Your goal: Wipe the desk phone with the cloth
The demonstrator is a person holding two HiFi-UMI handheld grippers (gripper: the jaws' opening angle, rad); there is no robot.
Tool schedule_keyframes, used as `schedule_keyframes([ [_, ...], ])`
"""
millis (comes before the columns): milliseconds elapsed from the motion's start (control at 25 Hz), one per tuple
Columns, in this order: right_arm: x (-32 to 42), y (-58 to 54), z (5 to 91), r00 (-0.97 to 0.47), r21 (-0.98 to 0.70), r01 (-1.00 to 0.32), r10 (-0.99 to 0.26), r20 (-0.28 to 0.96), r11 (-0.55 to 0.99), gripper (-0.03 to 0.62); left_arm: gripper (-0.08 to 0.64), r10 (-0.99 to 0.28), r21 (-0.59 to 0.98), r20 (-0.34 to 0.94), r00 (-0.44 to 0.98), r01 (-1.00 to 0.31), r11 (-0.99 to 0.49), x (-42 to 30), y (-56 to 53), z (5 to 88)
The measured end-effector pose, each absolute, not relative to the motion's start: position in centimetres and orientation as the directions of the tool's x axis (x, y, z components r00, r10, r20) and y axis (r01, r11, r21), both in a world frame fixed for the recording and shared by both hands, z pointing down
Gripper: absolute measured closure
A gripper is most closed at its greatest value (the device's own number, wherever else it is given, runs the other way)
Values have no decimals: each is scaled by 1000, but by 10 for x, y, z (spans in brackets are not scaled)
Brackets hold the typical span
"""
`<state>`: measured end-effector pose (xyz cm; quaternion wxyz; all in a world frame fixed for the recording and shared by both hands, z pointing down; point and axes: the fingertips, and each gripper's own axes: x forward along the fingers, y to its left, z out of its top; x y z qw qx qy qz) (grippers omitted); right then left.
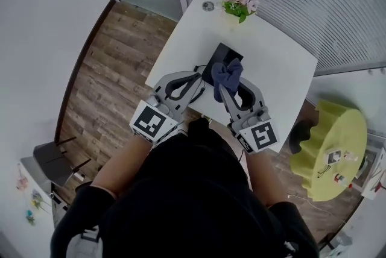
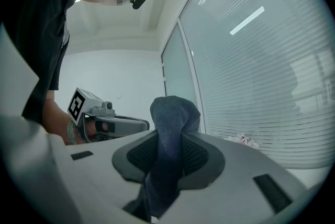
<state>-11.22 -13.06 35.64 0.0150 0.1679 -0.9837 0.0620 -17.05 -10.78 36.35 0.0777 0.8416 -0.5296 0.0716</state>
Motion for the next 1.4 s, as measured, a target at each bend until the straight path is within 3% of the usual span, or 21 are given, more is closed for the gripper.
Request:
schedule_keyframes([
  [400, -80, -190, 379, -909, -139, -417, -409, 83, 898, 482, 549, -849, 72, 239, 471, -881, -468, -145, -168, 380],
  [1040, -93, -247, 459, -767, -40, -601, -563, 309, 798, 482, 549, -732, 116, 350, 585, -802, -586, -164, -236, 462],
  [1400, -119, -279, 516, -676, 91, -621, -591, 441, 778, 482, 549, -680, 158, 387, 623, -771, -617, -180, -269, 507],
])
